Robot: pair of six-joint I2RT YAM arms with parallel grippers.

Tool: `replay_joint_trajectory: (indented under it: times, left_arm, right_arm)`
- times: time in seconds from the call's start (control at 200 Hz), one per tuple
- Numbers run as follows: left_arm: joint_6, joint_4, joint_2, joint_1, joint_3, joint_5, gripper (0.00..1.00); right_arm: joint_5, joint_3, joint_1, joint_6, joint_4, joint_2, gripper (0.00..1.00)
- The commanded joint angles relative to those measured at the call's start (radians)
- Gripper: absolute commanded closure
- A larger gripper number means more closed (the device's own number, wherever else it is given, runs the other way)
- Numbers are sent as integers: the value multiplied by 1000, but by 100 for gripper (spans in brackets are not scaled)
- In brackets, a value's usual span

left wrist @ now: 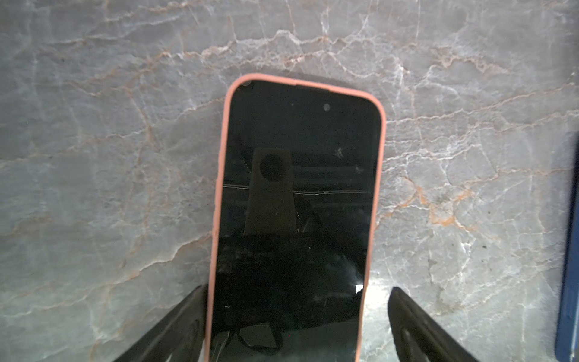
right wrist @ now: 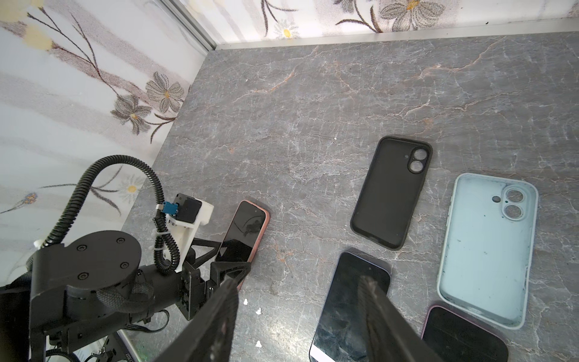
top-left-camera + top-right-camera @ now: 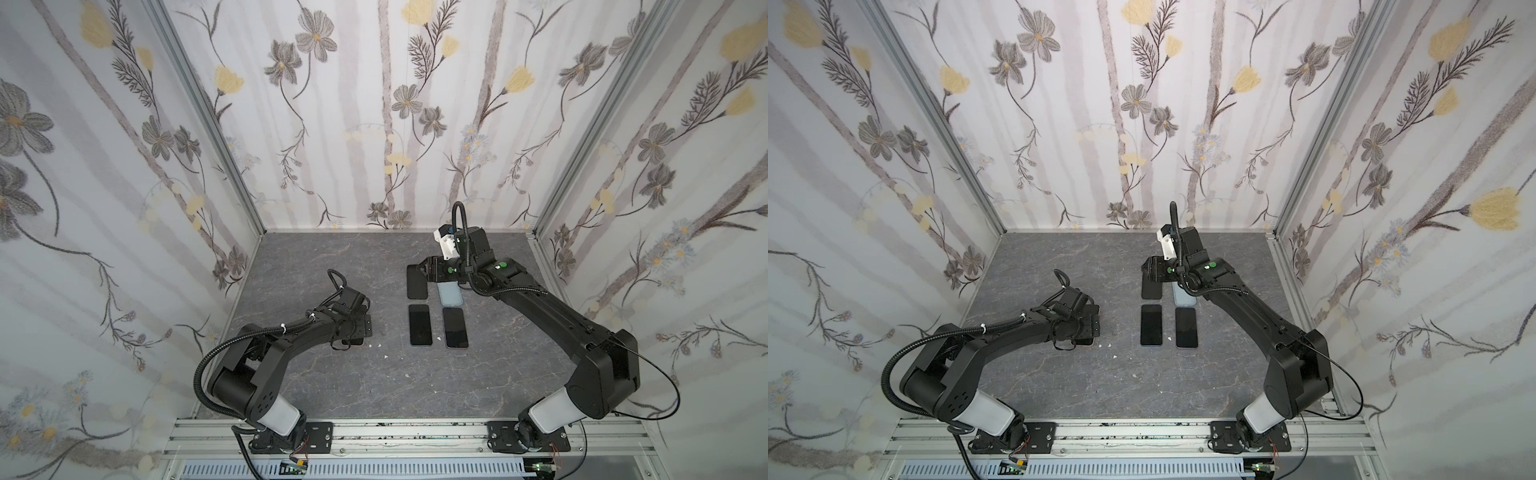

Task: Take the phone out of the phone case
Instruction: 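Grasp the pink-edged phone with the left gripper while right gripper withdraws, then lift the pink-edged phone upright while right gripper grips its edge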

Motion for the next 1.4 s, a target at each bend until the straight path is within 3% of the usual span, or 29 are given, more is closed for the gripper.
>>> replay_joint_trajectory:
  times: [0.0,0.31,0.65,0.919,1.244,1.394]
  left_arm:
    - [-60,-231,19,-13,-3,51,9]
    - [-64,-296,67,-48,32,5,11]
    - [-61,-317,110,-76,47,-22,24]
    - [-60,-315,107,-86,59,-24,33]
    - [-38,-266,29,-86,105,54,44]
    - [-43,-213,4,-85,100,116,45]
  right_arm:
    - [11,-6,0,-9,27,-8,38]
    - [8,-12,-2,-12,28,-6,38]
    - [-9,-32,-2,-4,63,-35,39]
    - [-135,-126,3,104,194,-76,34]
    - [-100,-220,20,226,223,-37,20]
    - [-95,-232,29,297,220,26,20]
